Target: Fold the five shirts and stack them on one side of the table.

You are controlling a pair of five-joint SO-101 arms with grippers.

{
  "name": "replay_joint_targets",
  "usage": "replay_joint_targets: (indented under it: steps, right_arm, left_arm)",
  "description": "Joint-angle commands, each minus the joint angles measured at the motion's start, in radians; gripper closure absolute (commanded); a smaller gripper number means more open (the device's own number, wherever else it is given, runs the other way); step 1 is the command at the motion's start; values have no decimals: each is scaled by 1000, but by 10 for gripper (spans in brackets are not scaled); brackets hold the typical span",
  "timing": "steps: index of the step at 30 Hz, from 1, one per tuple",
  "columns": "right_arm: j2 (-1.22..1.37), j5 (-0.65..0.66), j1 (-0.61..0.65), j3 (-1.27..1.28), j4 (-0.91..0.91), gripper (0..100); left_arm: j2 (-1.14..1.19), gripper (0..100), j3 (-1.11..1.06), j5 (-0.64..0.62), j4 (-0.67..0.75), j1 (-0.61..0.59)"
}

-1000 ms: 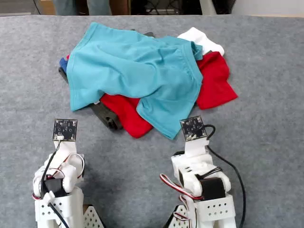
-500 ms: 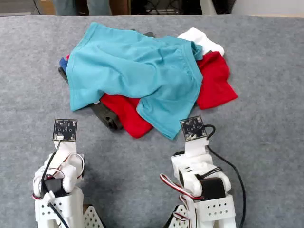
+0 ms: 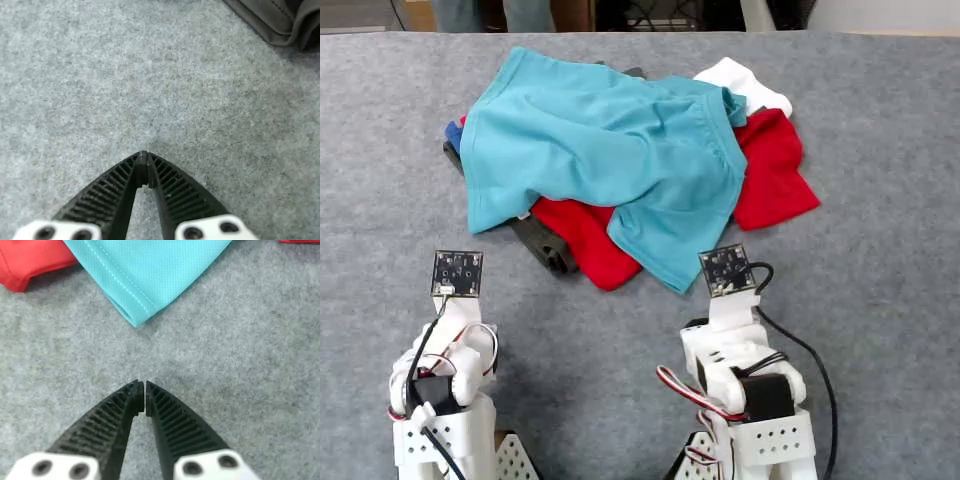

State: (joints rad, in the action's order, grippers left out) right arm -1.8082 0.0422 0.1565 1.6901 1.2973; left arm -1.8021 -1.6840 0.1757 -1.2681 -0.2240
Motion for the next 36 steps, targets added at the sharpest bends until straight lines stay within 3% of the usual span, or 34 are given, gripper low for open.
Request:
replay_joint_targets:
  steps: [1,13,17,21,28,32,34,36]
  right_arm:
    - [-74,-3,9,-5,6,984]
    - [-74,-3,9,-5,6,984]
    - [-74,-3,9,-5,6,984]
    - [-74,-3,9,-5,6,984]
    - [-74,-3,9,-5,6,984]
    - [-74,-3,9,-5,6,984]
    - [-74,-3,9,-5,6,984]
    - [-74,-3,9,-5,6,984]
  left_arm:
    - [-12,970,-13,2,-3,1]
    - [-12,967,25,9,54,-22]
    - [-3,897,154,104,304,-74]
    - [54,932,328,5,499,-67]
    - [548,962,664,-11,511,8]
    - [888,959,760,-158,519,90]
    - [1042,931,831,-213,519,125]
    - [1198,841,906,-269,519,147]
